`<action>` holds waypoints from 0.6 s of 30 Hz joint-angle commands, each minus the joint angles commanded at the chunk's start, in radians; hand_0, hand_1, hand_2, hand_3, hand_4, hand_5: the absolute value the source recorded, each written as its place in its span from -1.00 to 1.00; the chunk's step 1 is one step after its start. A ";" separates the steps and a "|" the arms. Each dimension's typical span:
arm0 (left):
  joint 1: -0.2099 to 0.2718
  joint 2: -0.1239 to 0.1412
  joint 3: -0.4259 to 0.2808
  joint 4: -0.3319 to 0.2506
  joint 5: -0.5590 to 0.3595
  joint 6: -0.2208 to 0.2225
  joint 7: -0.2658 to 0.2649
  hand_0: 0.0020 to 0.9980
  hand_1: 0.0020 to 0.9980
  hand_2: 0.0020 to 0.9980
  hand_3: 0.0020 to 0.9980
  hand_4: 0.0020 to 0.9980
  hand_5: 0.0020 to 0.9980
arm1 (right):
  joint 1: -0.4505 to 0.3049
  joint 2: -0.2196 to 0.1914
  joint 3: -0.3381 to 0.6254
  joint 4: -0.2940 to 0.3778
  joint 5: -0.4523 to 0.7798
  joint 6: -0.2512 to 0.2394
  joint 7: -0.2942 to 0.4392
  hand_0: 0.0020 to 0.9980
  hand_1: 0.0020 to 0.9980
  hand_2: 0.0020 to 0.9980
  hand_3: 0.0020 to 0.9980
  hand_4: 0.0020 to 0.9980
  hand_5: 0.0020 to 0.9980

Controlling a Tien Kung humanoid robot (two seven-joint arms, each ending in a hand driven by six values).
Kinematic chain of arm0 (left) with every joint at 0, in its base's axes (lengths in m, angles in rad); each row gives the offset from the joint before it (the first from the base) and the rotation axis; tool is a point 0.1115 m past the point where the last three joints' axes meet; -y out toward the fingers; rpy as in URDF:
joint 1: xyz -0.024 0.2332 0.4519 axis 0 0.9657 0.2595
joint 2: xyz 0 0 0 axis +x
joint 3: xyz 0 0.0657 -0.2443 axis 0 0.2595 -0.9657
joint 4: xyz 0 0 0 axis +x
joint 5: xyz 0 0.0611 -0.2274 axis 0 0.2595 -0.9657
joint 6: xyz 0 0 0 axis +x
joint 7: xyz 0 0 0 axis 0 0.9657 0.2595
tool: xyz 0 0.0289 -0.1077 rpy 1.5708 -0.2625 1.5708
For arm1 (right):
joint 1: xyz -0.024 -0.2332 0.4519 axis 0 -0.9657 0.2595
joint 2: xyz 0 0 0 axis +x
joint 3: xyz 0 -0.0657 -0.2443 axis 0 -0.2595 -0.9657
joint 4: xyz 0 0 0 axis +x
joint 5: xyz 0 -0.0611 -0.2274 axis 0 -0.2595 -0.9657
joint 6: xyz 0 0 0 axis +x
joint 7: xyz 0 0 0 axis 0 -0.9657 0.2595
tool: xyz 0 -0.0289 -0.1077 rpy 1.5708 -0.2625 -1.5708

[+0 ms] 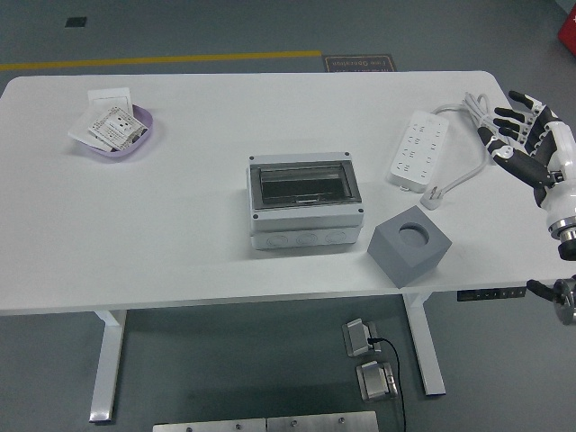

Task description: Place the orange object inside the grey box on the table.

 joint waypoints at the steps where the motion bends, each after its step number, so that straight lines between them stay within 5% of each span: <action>1: 0.000 0.000 -0.001 0.000 0.001 0.000 0.000 0.23 0.28 0.17 0.15 0.22 -0.70 | 0.000 0.000 0.000 0.001 -0.002 -0.001 0.000 0.62 0.50 0.43 0.58 0.66 -0.63; 18: -0.003 0.005 0.019 0.000 -0.018 -0.001 -0.002 0.23 0.28 0.17 0.15 0.23 -0.71 | -0.004 -0.002 0.009 0.007 -0.017 -0.011 0.008 0.64 0.50 0.42 0.54 0.66 -0.58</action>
